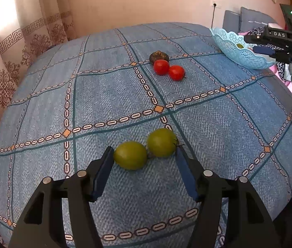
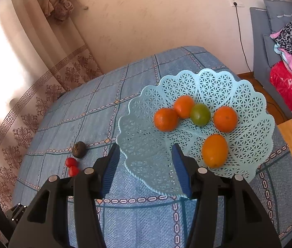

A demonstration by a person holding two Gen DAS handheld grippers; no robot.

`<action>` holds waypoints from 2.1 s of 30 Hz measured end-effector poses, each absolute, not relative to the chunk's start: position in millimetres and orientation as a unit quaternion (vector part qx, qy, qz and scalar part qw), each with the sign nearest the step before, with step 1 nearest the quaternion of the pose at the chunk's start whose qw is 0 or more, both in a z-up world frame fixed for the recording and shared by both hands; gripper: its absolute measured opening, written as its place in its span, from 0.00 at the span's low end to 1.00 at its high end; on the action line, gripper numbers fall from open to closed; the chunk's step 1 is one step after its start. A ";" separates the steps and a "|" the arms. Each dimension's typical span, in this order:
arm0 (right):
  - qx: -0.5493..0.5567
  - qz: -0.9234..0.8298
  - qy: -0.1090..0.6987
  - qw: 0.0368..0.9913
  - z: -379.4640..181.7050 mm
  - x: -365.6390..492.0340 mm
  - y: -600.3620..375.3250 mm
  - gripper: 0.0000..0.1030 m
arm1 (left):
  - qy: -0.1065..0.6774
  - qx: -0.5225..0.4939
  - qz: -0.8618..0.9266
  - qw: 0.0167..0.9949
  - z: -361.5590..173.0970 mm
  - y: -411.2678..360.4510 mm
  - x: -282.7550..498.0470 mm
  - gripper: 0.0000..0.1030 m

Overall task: Organize fruits
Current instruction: 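Move both open grippers toward the two green tomatoes on the bed, then close the right gripper around one green tomato while the left gripper closes on the other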

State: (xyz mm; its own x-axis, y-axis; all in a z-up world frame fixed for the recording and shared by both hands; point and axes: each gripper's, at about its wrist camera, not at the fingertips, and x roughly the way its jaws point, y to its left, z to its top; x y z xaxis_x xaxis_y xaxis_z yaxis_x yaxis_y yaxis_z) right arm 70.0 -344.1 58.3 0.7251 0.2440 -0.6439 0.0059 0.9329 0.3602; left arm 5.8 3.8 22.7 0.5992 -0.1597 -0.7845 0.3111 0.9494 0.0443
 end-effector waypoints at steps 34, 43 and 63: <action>0.061 0.243 0.392 0.885 48.3 25.8 -208.2 0.52 | 0.413 0.087 -0.188 0.887 24.6 30.4 9.1 0.50; 0.058 0.272 0.415 0.866 34.5 23.4 -187.9 0.52 | 0.401 0.093 -0.221 0.884 27.2 24.6 6.9 0.34; -0.022 0.354 0.437 0.827 13.1 12.0 -106.2 0.43 | 0.371 0.043 -0.160 0.914 48.3 59.8 -10.0 0.30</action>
